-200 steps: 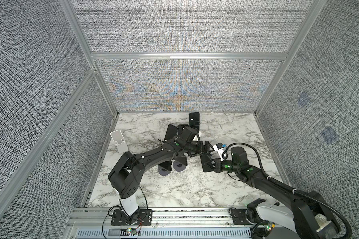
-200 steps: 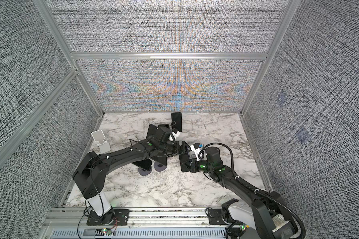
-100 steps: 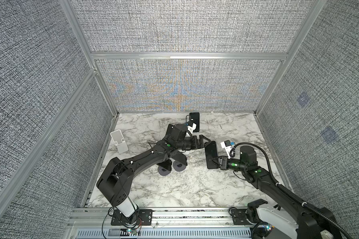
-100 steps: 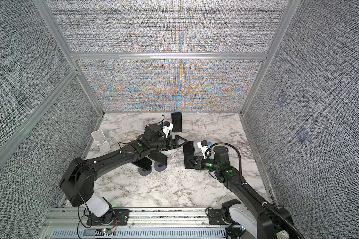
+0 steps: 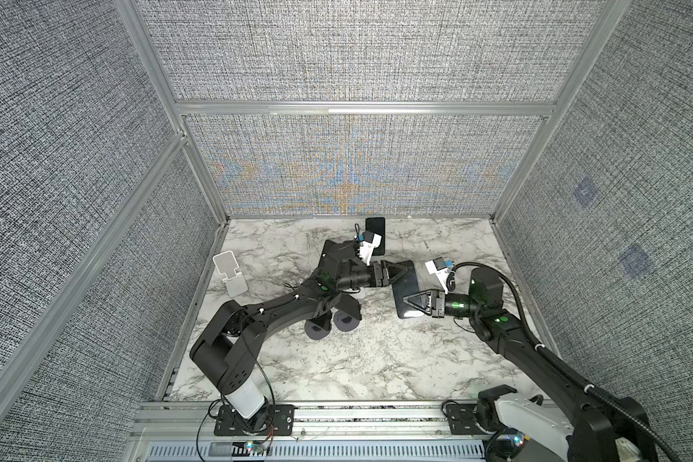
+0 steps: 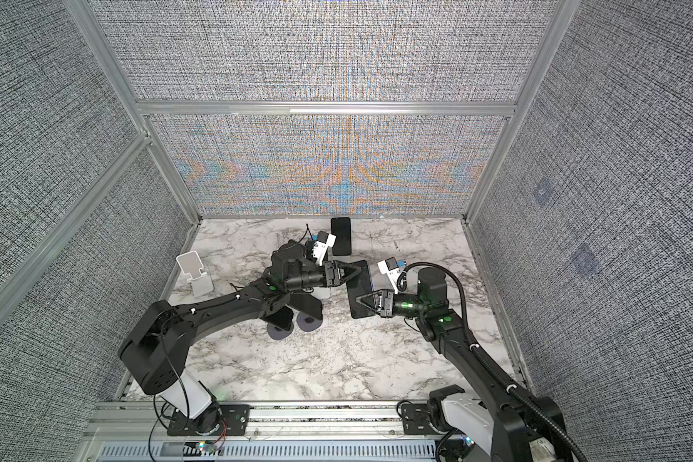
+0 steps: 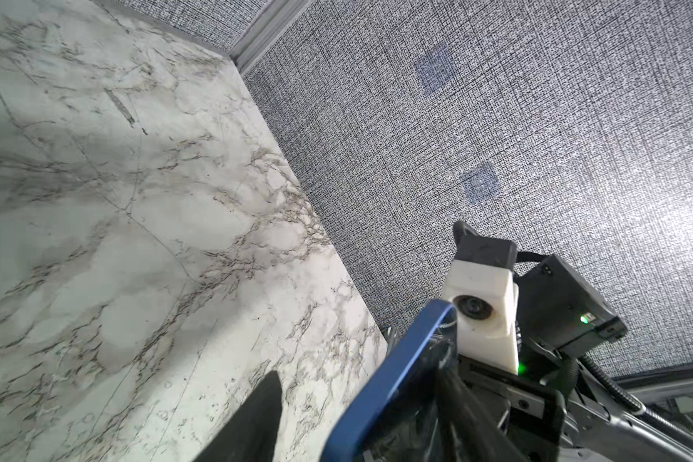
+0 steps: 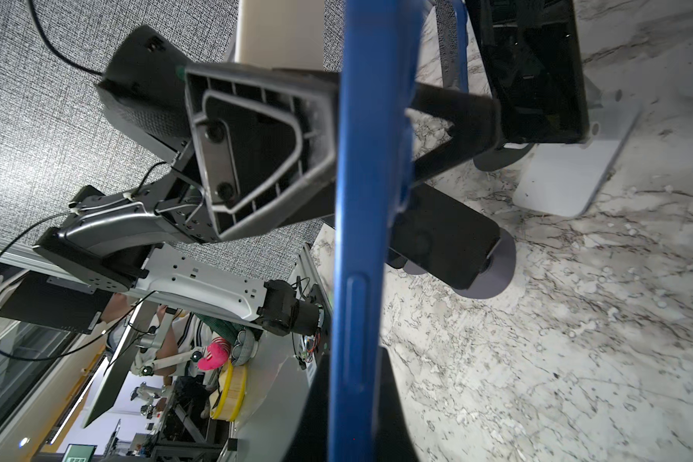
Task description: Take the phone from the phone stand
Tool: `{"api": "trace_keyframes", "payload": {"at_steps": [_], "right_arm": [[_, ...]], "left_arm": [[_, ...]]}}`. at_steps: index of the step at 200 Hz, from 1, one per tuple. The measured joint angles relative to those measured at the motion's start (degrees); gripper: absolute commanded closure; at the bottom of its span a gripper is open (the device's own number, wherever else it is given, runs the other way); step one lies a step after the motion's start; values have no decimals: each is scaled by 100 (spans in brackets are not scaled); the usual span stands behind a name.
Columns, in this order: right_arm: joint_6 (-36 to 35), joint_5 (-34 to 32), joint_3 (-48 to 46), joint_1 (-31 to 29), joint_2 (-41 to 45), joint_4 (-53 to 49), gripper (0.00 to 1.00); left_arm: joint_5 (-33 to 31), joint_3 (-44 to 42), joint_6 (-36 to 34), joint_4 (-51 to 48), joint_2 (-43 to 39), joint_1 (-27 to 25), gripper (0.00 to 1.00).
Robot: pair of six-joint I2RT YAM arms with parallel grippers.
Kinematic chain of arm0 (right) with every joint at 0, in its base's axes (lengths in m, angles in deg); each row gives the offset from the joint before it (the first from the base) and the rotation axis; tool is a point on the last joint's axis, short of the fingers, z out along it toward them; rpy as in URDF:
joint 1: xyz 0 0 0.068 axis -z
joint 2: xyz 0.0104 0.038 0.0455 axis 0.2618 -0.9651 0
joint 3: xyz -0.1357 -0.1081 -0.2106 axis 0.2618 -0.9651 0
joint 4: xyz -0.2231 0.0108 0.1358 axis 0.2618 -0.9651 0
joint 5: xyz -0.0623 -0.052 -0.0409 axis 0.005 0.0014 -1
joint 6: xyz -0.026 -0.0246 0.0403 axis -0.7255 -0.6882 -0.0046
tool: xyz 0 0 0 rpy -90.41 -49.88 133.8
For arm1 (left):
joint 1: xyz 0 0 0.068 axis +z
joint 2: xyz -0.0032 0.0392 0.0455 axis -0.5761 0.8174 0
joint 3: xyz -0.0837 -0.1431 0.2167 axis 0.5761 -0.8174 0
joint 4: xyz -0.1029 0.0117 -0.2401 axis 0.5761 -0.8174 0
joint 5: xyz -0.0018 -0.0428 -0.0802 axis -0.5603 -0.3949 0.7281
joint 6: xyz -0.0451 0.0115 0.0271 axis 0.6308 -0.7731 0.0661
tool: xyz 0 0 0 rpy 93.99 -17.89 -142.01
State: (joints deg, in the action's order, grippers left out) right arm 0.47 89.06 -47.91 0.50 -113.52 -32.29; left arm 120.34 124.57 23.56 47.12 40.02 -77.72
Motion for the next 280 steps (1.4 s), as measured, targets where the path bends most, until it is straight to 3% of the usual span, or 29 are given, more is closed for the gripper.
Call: {"api": "trace_keyframes", "payload": {"at_steps": [30, 58, 77, 115, 159, 177, 189, 201, 233, 257, 280], "right_arm": [[337, 157, 107, 0, -411, 592, 100], [483, 380, 212, 20, -796, 1104, 100], [599, 632, 267, 55, -925, 1475, 100], [520, 662, 472, 42, -1086, 1410, 71], [-240, 476, 1069, 39, -931, -2, 29], [-999, -61, 1674, 55, -732, -1333, 15], [-1438, -522, 2046, 59, -614, -2129, 13], [-1799, -1069, 2424, 39, -498, -2914, 13], [-2243, -2940, 3045, -356, -50, -4500, 29], [-2232, -4205, 3217, -863, 133, -5305, 27], [-2212, -4905, 3407, -1458, -20, -5687, 20]], "left_arm": [[66, -160, 57, 520, 35, -11, 63], [76, -236, 317, 1067, 59, 22, 91], [264, -238, 481, 1504, 96, 50, 100], [223, -149, 538, 1768, 243, 48, 100], [96, -136, 472, 1421, 195, -11, 100], [-37, -107, 424, 1174, 114, -7, 100], [-138, -76, 339, 1003, 59, -4, 100], [-284, 2, 256, 643, 22, 0, 100], [-748, 275, 39, -341, -109, 0, 100], [-1084, 350, 28, -820, -216, 0, 100], [-1298, 358, 98, -1156, -240, -7, 100]]}}
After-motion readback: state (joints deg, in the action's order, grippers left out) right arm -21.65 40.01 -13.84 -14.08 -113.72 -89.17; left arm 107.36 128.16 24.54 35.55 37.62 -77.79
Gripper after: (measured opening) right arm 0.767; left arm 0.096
